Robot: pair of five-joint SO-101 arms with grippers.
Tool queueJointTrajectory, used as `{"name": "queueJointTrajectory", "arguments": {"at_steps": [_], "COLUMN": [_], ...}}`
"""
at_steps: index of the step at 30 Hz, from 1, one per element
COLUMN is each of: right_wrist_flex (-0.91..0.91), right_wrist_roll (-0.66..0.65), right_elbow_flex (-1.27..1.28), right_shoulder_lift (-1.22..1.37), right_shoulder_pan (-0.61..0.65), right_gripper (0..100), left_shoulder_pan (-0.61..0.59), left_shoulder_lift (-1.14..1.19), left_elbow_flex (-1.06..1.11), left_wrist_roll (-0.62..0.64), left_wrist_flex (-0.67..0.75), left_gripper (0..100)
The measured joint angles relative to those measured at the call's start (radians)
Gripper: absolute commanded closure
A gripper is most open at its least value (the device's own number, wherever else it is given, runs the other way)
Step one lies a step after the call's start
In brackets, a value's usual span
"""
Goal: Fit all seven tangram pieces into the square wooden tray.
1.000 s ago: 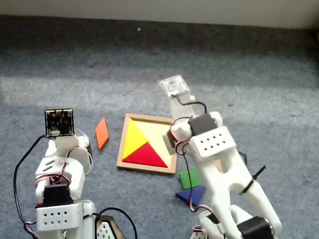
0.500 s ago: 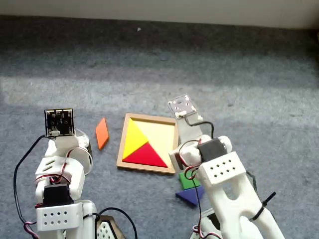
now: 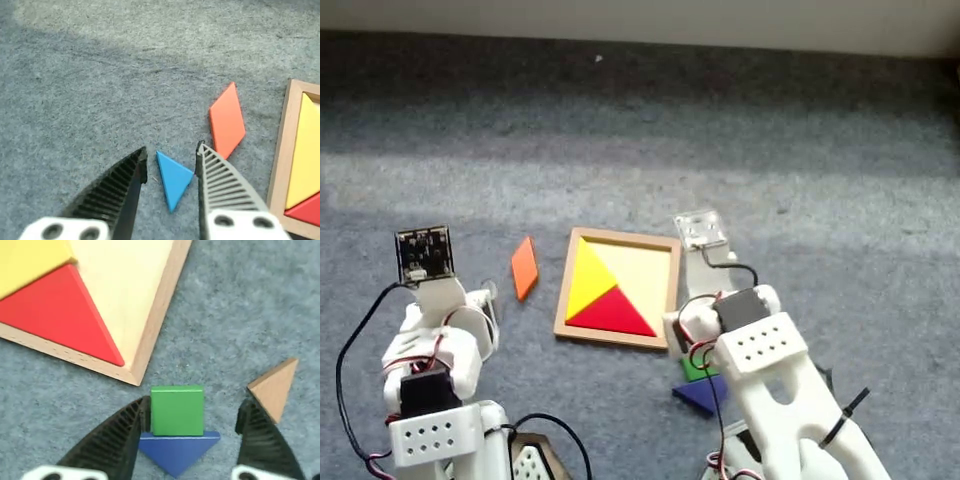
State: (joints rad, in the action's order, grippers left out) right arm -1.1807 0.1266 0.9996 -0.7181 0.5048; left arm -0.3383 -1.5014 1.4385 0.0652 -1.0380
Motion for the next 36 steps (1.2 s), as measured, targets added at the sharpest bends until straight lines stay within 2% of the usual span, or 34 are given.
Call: {"name": "queueJointTrajectory", "arguments": {"at_steps": [4, 8, 18, 28, 32, 36], "right_wrist_flex": [0.017, 0.114, 0.270, 0.253, 0.244, 0.242], "right_wrist_roll": [0.021, 0.025, 0.028, 0.028, 0.028, 0.028], "right_elbow_flex": [0.066, 0.170, 0.305, 0.149, 0.100, 0.089], "right_shoulder_lift": [0.000, 0.000, 0.003, 0.288, 0.348, 0.359], "right_shoulder_pan": [0.000, 0.006, 0.084, 0.078, 0.069, 0.006], "right_gripper": [68.0, 68.0, 68.8, 98.1, 99.4, 99.4], "left_shoulder_pan": [0.000, 0.000, 0.000, 0.000, 0.000, 0.000], "left_shoulder_lift": [0.000, 0.000, 0.000, 0.000, 0.000, 0.000], "left_elbow_flex": [0.003, 0.003, 0.003, 0.003, 0.003, 0.003], "left_wrist_roll": [0.000, 0.000, 0.000, 0.000, 0.000, 0.000], "left_wrist_flex": [0.000, 0.000, 0.000, 0.000, 0.000, 0.000], "left_gripper": [82, 82, 83, 83, 83, 83]}}
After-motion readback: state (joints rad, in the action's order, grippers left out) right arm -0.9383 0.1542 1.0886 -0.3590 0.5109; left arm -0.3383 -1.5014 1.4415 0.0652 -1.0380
